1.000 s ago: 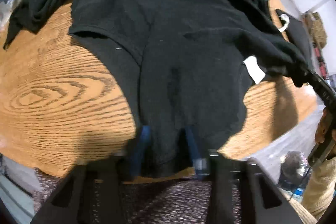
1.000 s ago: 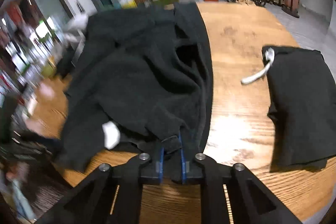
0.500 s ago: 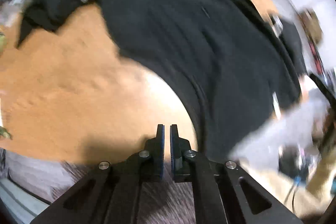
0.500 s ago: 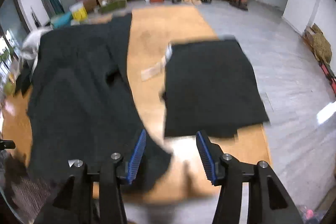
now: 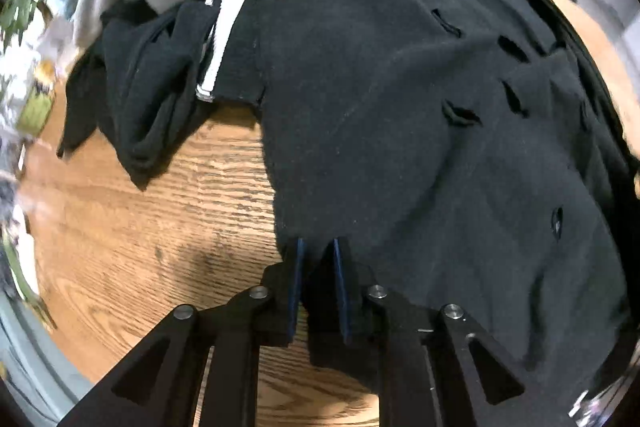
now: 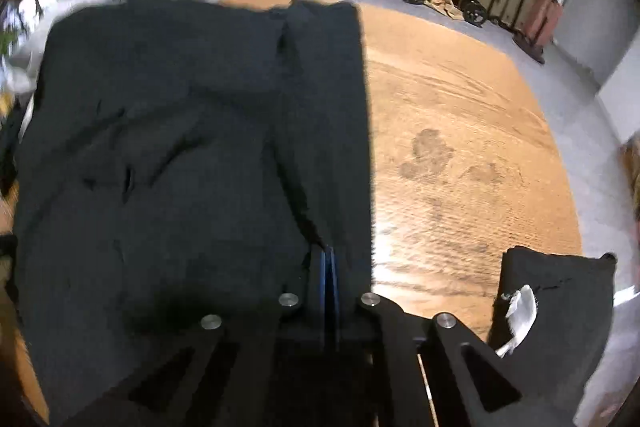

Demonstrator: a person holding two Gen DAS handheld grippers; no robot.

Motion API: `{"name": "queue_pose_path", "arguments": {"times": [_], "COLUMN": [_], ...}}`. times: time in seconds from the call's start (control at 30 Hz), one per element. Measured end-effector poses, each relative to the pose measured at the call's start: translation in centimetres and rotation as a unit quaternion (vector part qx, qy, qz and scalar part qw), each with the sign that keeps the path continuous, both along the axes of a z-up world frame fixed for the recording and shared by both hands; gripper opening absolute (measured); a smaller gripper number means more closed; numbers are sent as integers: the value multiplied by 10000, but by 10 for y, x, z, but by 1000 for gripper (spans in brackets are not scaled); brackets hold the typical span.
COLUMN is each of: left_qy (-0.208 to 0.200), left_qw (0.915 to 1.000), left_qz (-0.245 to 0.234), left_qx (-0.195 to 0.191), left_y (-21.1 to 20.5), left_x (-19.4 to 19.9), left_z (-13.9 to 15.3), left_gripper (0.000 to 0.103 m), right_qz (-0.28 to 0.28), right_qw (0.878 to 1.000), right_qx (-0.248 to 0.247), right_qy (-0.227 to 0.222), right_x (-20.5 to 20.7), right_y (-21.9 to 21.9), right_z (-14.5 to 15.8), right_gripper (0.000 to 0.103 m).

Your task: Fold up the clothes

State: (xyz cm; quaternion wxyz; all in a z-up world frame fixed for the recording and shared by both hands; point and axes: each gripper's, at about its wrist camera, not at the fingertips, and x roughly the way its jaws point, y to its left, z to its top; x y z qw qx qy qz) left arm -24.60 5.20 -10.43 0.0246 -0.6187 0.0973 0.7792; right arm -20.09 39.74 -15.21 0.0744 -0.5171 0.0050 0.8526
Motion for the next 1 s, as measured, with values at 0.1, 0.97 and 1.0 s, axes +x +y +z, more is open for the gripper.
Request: {"name": "queue_pose_path", "arguments": {"times": [0.1,0.97,1.0], "left_qy": [-131,596,526], "left_qw": [9997,9906,9887], "left_qz": [-98,835,914], "left_qx": [-189,909,1063], "left_y": [-5,-9,-15], "left_x": [-2,-168,-171], "left_z": [1,10,9], "left_gripper": [11,3,3], "right_qz": [-353,-1148,-1256], "right_qw": [9991,9852,9824], "right_qx": [45,1253,1363], "right_qy": [213,-215,-213], "right_x": [3,-240,-245], "right_y": [31,25,33], "right_z": [13,2,2], "right_gripper": [4,31,32]}}
